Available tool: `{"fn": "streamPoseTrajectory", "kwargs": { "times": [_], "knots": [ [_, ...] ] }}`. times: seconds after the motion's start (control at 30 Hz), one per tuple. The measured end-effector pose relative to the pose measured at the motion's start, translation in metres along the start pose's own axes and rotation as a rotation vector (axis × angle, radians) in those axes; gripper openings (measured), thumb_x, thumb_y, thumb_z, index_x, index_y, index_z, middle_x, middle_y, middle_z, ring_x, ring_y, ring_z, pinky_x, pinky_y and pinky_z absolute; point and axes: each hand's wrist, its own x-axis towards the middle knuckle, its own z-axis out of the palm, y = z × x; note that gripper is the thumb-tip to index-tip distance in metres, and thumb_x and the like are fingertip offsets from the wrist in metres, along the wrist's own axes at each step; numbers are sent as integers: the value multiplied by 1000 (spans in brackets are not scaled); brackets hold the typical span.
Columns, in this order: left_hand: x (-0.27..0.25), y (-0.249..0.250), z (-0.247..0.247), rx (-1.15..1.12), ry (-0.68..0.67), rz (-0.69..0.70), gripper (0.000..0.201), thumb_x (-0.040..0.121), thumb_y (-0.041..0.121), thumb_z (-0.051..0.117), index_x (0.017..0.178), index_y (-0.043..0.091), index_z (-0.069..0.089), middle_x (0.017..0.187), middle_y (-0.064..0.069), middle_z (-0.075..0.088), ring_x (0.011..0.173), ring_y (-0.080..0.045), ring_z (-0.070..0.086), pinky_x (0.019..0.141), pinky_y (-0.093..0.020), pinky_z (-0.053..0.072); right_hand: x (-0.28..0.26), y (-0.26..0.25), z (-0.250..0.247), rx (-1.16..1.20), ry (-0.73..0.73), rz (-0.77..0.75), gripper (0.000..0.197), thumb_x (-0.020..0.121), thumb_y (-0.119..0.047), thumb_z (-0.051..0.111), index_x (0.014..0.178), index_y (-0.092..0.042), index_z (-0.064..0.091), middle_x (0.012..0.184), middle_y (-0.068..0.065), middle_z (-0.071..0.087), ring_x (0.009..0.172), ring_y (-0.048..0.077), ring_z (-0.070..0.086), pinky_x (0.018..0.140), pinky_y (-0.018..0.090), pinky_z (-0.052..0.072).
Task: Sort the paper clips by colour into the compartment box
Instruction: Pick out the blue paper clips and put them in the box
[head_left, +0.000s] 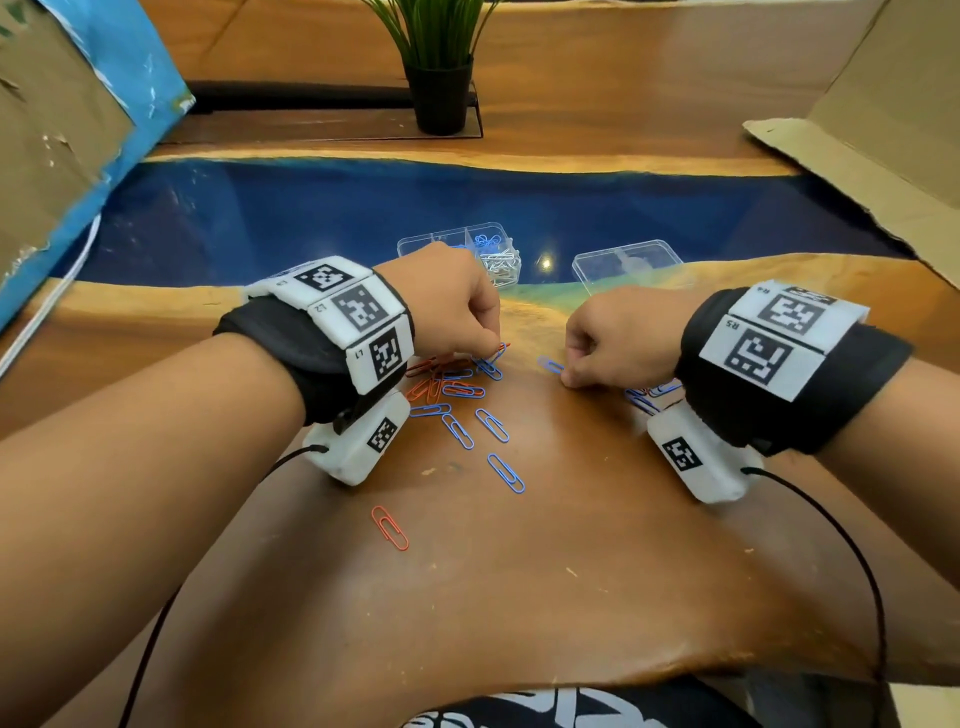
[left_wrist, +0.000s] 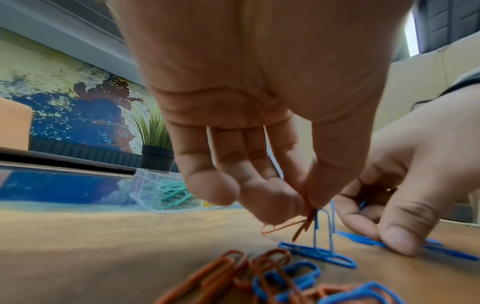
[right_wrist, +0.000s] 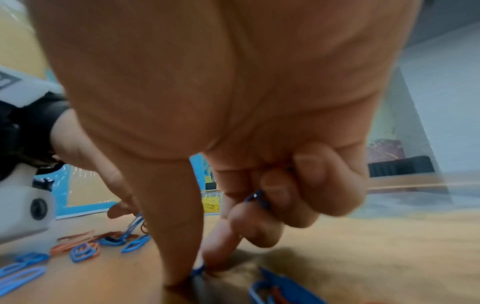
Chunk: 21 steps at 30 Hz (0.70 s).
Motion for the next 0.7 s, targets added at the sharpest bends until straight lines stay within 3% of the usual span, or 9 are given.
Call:
{"fn": "streamPoseTrajectory", "kwargs": {
  "times": [0.1, 0.2, 0.37, 0.47, 0.53, 0.6, 0.7],
  "knots": [
    [0, 2, 1, 37, 9, -5, 10, 77, 26, 69, 69, 21, 70, 60, 9, 64, 52, 0, 56, 59, -21, 48, -1, -2, 0, 37, 20, -1, 16, 87, -28, 59, 88, -14, 66, 82, 1, 62, 82, 21, 55, 71, 26, 43],
    [1, 2, 1, 55, 18, -8, 6, 76, 23, 69, 73, 18, 71, 69, 7, 68, 57, -2, 56, 55, -17, 44, -2, -4, 0, 57, 34, -17, 11, 85, -24, 59, 88, -16, 65, 80, -1, 61, 79, 18, 55, 61, 24, 42],
    [-1, 3, 2, 127, -29, -5, 11, 75, 31, 71, 78, 20, 71, 75, 5, 70, 65, -6, 58, 63, -23, 48, 0, -8, 0, 56, 110, -84, 5, 84, -27, 63, 86, -23, 62, 67, -12, 51, 62, 3, 45, 53, 15, 34],
    [-2, 6, 3, 211, -96, 9, 15, 75, 34, 74, 77, 20, 70, 70, 8, 67, 60, -2, 54, 58, -21, 45, 1, -12, 0, 1, 75, -89, 11, 84, -30, 63, 89, -21, 66, 74, -7, 59, 70, 12, 53, 54, 17, 37],
    [-2, 7, 3, 232, -107, 11, 9, 77, 29, 71, 76, 20, 70, 70, 7, 66, 63, -5, 56, 63, -23, 47, 1, -15, -1, -33, 23, -76, 18, 84, -32, 61, 91, -17, 68, 81, -1, 63, 79, 17, 56, 58, 23, 40],
    [-3, 8, 3, 227, -102, 13, 6, 78, 22, 66, 77, 19, 70, 74, 5, 67, 70, -9, 58, 64, -24, 49, 0, -15, -1, -27, -14, -68, 17, 84, -34, 60, 83, -18, 65, 78, -1, 61, 79, 19, 56, 59, 24, 40],
    [-5, 10, 0, 161, -64, -10, 6, 76, 22, 65, 70, 21, 63, 69, 6, 64, 65, -8, 55, 56, -22, 44, -5, -9, -3, 40, -5, -76, 21, 83, -33, 58, 67, -21, 54, 67, -5, 56, 71, 17, 52, 56, 22, 39]
  ]
}}
